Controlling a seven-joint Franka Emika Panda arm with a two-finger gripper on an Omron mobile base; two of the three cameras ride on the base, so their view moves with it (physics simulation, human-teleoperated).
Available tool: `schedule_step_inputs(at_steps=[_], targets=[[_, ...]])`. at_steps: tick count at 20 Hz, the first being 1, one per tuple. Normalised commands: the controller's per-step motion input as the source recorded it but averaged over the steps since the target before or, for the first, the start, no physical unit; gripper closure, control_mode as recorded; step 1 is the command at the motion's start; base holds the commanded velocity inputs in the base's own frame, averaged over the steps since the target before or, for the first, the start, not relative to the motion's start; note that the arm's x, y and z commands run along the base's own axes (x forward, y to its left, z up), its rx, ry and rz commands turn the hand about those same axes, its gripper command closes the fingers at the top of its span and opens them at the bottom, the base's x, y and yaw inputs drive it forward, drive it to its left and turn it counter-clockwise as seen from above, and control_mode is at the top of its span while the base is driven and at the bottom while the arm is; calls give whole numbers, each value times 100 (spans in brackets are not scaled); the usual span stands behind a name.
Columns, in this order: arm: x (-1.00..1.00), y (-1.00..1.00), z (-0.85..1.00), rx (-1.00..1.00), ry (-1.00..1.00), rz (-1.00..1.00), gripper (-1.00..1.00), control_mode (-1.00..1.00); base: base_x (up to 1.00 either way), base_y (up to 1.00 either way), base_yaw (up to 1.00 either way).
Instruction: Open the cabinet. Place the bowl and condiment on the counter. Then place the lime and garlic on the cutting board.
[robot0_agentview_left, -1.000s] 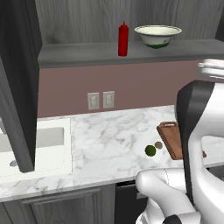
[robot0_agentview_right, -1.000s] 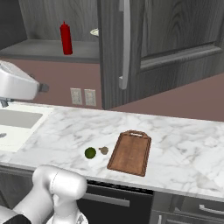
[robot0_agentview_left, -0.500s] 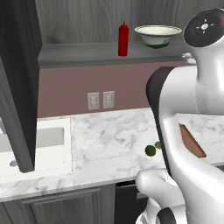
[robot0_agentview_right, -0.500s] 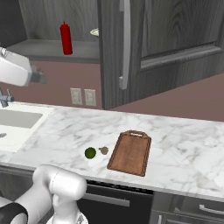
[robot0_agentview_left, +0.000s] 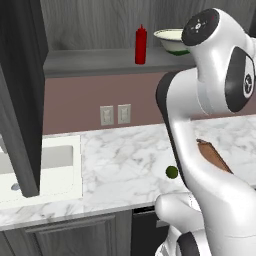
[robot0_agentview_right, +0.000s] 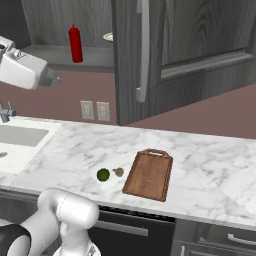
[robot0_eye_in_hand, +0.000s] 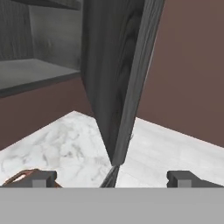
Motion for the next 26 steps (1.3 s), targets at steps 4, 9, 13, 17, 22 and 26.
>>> schedule_step_inputs(at_steps=[4,9,13,17,22,26], targets=[[11,-36,0,-3,0,-7,-100,-100,0,0,0],[0,-58,0,-4,0,-9,-100,-100,0,0,0],[2,-26,0,-5,0,-11,-100,-100,0,0,0],[8,0,0,-8,0,-18,-100,-100,0,0,0],[20,4,0,-10,0,-27,-100,-100,0,0,0],[29,0,0,-6,1,-20,-100,-100,0,0,0]])
